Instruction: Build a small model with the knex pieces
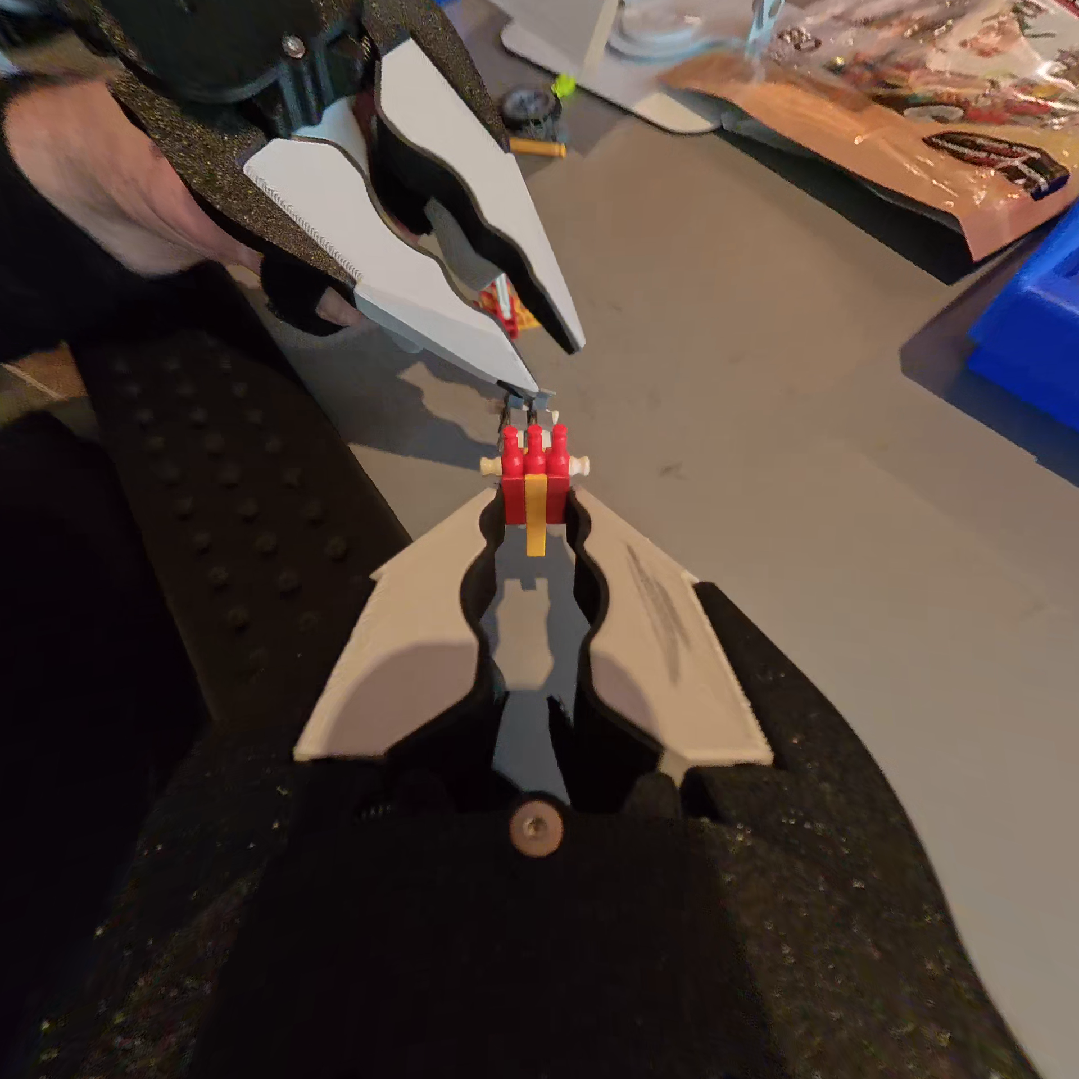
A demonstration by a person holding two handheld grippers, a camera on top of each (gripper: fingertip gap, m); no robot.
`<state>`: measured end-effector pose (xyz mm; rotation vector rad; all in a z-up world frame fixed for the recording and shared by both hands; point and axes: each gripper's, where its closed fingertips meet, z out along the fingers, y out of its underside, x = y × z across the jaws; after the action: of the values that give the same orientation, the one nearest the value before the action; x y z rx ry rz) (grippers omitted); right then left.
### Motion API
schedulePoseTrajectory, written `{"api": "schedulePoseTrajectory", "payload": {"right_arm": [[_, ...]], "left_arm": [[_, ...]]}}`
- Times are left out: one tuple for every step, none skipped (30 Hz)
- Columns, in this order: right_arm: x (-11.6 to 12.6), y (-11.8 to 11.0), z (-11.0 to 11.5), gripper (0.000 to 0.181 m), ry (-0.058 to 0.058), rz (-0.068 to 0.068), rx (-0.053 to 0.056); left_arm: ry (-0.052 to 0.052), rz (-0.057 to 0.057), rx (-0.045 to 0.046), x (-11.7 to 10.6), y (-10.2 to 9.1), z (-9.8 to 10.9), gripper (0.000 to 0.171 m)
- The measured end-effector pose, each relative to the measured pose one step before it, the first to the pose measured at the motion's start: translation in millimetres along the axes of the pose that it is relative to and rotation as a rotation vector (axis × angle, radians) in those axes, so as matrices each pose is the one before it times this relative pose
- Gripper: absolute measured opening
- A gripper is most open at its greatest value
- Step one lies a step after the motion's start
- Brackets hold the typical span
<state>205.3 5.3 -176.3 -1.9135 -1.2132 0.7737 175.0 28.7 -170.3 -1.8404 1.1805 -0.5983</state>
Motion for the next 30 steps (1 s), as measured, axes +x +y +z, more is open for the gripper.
{"api": "schedulePoseTrajectory", "payload": {"right_arm": [[-2.28, -3.25, -0.93, 0.020, -0.0179, 0.0084, 0.0266], [-2.77, -3.20, -0.88, 0.020, -0.0188, 0.0062, 0.0256], [-2.74, -2.57, -0.44, 0.019, -0.0174, 0.0070, 0.0195], [-2.33, -2.73, -0.19, 0.019, -0.0119, -0.0003, 0.0199], [-2.22, -2.64, -0.03, 0.019, -0.0066, -0.0107, 0.0191], [-1.67, -2.10, -0.29, 0.019, -0.0030, -0.0100, 0.0148], [-1.62, -2.13, -0.48, 0.019, -0.0047, 0.0004, 0.0130], [-0.58, -2.90, -0.73, 0.019, 0.0035, -0.0049, 0.0166], [-0.62, -3.01, -0.51, 0.019, 0.0111, -0.0164, 0.0158], [-0.50, -1.90, 0.16, 0.019, 0.0153, -0.0140, 0.0076], [0.34, -1.36, 0.60, 0.019, 0.0211, -0.0119, 0.0022], [0.45, -0.47, 1.18, 0.019, 0.0235, -0.0182, -0.0026], [0.37, 0.65, 1.64, 0.019, 0.0255, -0.0274, -0.0106], [1.01, 1.11, 1.92, 0.019, 0.0305, -0.0287, -0.0143], [1.35, -0.07, 1.57, 0.019, 0.0285, -0.0206, -0.0067], [1.21, -1.95, 0.70, 0.019, 0.0217, -0.0114, 0.0072], [-0.17, -2.41, 0.17, 0.019, 0.0036, 0.0015, 0.0119], [0.91, -2.61, -0.62, 0.019, 0.0032, 0.0053, 0.0159], [2.37, -2.85, -1.37, 0.019, 0.0062, 0.0068, 0.0194], [1.42, -3.54, -2.08, 0.019, -0.0055, 0.0082, 0.0259], [-0.92, -5.03, -2.89, 0.019, -0.0223, 0.0126, 0.0362], [0.06, -5.55, -3.17, 0.019, -0.0209, 0.0281, 0.0393], [0.94, -5.08, -2.83, 0.019, -0.0173, 0.0318, 0.0358], [0.10, -4.57, -2.45, 0.019, -0.0212, 0.0250, 0.0348], [-1.23, -5.62, -2.42, 0.019, -0.0226, 0.0146, 0.0408], [-1.57, -6.03, -2.08, 0.019, -0.0210, 0.0126, 0.0434], [-1.81, -4.42, -1.30, 0.019, -0.0237, 0.0177, 0.0329], [-1.95, -3.47, -0.51, 0.019, -0.0228, 0.0149, 0.0268], [-0.90, -3.43, -0.29, 0.019, -0.0124, 0.0071, 0.0267], [-0.99, -2.37, 0.05, 0.019, -0.0122, 0.0061, 0.0188]], "left_arm": [[0.0021, 0.0058, 0.01546, -0.36, -3.14, -4.75, 0.021], [0.0058, 0.0095, 0.01617, 0.39, -2.92, -4.43, 0.023], [-0.0023, 0.0036, 0.01102, -0.88, -2.14, -3.98, 0.027], [0.0064, -0.0012, 0.01193, 0.60, -2.09, -3.48, 0.027], [0.0096, -0.0032, 0.01713, 1.15, -2.33, -3.28, 0.026], [0.0056, -0.0094, 0.01445, 0.39, -1.87, -2.64, 0.027], [0.0111, -0.0235, 0.02014, 0.78, -2.39, -2.24, 0.027], [0.0104, -0.0380, 0.02108, -0.04, -2.51, -1.85, 0.027], [0.0070, -0.0260, 0.02385, -0.34, -2.69, -1.79, 0.027], [-0.0071, -0.0114, 0.01892, -1.95, -2.18, -1.56, 0.030], [-0.0109, -0.0045, 0.01114, -1.91, -1.24, -0.66, 0.031], [-0.0049, -0.0085, 0.01362, -0.72, -1.57, -0.03, 0.031], [0.0081, -0.0204, 0.01345, 0.72, -1.93, 0.35, 0.033], [0.0133, -0.0267, 0.02056, 1.08, -2.92, 0.08, 0.034], [0.0230, -0.0338, 0.02700, 1.92, -3.79, -0.49, 0.034], [0.0238, -0.0362, 0.02319, 1.46, -3.12, -0.59, 0.035], [0.0152, -0.0223, 0.02047, 0.26, -2.85, -1.37, 0.036], [0.0122, -0.0135, 0.02601, 0.06, -4.17, -2.80, 0.036], [0.0119, -0.0172, 0.02032, -0.16, -4.19, -3.60, 0.037], [0.0097, -0.0099, 0.01828, -0.61, -4.39, -4.22, 0.038], [0.0136, -0.0016, 0.02357, 0.17, -5.19, -4.81, 0.039], [0.0207, -0.0017, 0.01905, 1.35, -4.25, -4.48, 0.039], [0.0278, -0.0050, 0.00908, 2.63, -2.17, -3.43, 0.040], [0.0285, -0.0048, 0.00536, 3.38, -0.73, -2.43, 0.042], [0.0221, -0.0011, 0.00364, 3.06, 0.16, -1.52, 0.044], [0.0198, 0.0013, -0.00128, 3.14, 1.28, -0.25, 0.045], [0.0199, 0.0035, 0.00027, 3.49, 1.25, 0.67, 0.046], [0.0214, 0.0022, -0.00078, 4.10, 1.20, 1.67, 0.048], [0.0197, 0.0030, -0.00286, 3.95, 0.98, 2.12, 0.050], [0.0063, 0.0131, 0.00165, 2.57, 0.03, 1.83, 0.051]]}}
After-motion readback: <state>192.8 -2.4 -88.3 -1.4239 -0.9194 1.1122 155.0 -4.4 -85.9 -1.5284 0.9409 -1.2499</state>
